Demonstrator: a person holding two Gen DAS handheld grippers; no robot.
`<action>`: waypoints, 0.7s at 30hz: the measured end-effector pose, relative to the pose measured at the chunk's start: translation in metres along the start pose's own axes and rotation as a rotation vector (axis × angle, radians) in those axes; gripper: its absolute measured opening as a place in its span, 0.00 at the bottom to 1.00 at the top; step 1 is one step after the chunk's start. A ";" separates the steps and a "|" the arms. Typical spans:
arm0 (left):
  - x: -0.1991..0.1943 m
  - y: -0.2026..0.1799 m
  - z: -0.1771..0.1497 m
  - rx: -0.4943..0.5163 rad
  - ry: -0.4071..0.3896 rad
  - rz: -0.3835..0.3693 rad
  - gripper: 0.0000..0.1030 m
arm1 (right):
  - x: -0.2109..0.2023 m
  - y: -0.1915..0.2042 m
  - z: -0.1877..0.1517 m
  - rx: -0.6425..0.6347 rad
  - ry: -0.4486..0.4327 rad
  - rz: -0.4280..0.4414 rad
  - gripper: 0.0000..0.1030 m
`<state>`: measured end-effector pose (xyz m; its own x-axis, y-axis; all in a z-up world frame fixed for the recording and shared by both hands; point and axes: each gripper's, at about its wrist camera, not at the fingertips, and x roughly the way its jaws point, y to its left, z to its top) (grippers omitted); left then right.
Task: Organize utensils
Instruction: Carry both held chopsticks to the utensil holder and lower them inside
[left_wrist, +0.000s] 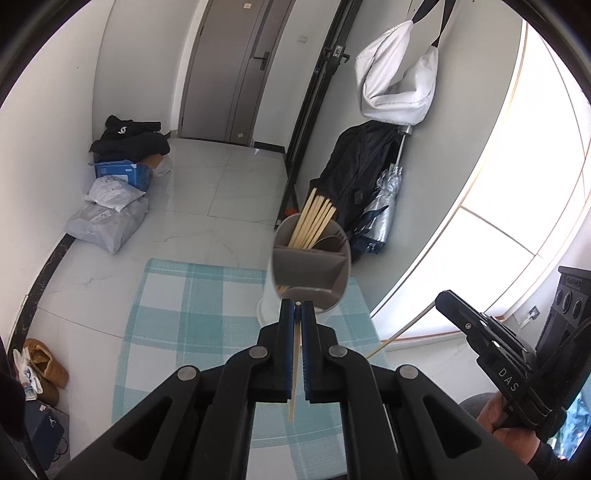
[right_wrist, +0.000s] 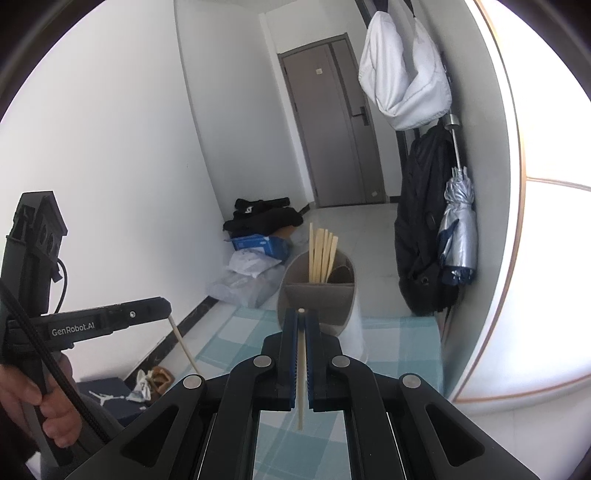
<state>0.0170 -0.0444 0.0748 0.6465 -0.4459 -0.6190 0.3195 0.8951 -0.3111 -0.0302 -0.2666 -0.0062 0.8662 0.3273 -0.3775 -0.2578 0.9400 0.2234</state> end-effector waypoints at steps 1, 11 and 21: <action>0.000 -0.002 0.003 -0.001 -0.003 -0.007 0.00 | -0.002 -0.002 0.005 0.001 -0.007 0.000 0.03; -0.003 -0.017 0.053 -0.036 -0.070 -0.101 0.00 | -0.022 -0.009 0.064 -0.029 -0.110 -0.002 0.03; 0.008 -0.011 0.111 -0.086 -0.123 -0.161 0.00 | -0.007 -0.016 0.123 -0.066 -0.159 0.009 0.03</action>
<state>0.0952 -0.0575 0.1534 0.6734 -0.5748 -0.4649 0.3685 0.8061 -0.4630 0.0202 -0.2955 0.1035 0.9193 0.3212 -0.2274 -0.2889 0.9432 0.1641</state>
